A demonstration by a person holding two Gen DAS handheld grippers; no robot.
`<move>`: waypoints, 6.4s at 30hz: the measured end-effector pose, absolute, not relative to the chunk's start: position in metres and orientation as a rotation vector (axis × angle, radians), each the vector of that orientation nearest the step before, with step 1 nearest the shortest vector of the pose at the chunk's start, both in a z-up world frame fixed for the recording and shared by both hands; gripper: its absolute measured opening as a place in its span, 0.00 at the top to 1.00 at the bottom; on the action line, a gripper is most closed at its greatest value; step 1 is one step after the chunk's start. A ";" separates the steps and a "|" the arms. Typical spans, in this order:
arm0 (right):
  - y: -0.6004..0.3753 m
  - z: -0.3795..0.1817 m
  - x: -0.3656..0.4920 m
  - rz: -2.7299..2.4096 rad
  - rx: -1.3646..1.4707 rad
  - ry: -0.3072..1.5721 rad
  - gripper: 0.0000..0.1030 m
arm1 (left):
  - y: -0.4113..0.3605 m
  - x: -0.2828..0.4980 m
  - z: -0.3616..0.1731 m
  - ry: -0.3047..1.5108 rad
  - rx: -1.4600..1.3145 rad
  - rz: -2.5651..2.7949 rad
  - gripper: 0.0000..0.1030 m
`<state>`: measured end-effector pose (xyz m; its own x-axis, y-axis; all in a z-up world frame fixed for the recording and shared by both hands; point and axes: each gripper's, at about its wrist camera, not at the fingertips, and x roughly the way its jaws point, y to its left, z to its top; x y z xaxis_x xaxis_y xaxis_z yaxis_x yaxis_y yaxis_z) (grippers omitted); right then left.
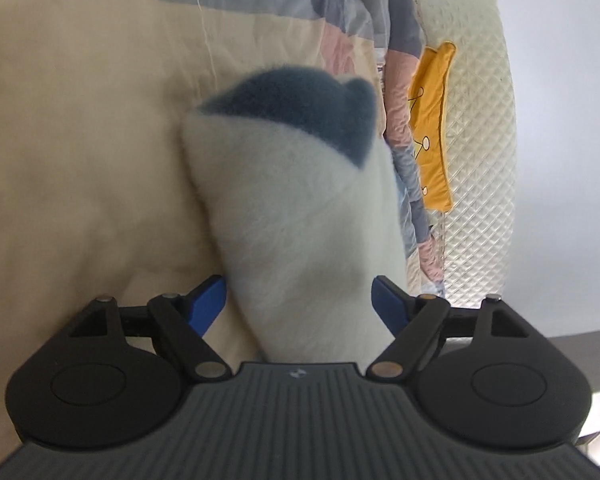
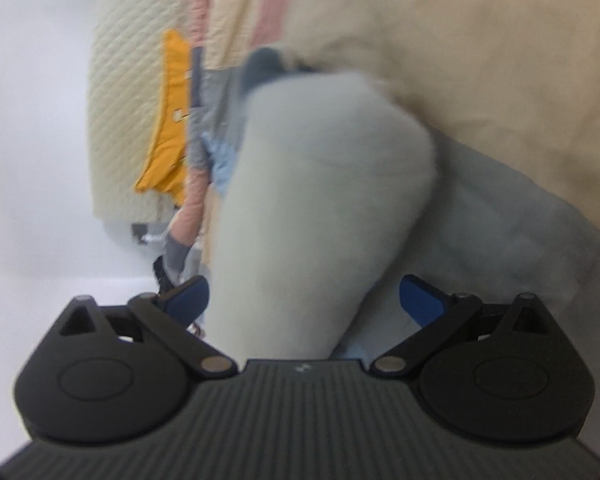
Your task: Fold large clothes
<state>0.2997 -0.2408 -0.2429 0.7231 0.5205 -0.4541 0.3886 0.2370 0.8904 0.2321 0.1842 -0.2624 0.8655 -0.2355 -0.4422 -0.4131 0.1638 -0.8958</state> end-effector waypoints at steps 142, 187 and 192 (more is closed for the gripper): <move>-0.298 0.024 0.128 -0.107 0.353 0.129 0.52 | -0.122 0.167 0.055 0.242 0.050 -0.366 0.20; -0.259 -0.038 0.113 -0.160 0.236 0.390 0.52 | -0.120 0.156 -0.027 0.383 0.131 -0.290 0.01; -0.260 -0.038 0.113 -0.166 0.225 0.388 0.52 | -0.119 0.158 -0.027 0.385 0.123 -0.294 0.01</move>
<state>0.1127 -0.2601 -0.0385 0.9127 -0.1169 -0.3915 0.2026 0.9616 0.1852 0.1576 -0.1193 -0.0266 0.8853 -0.2587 -0.3865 0.3049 0.9503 0.0625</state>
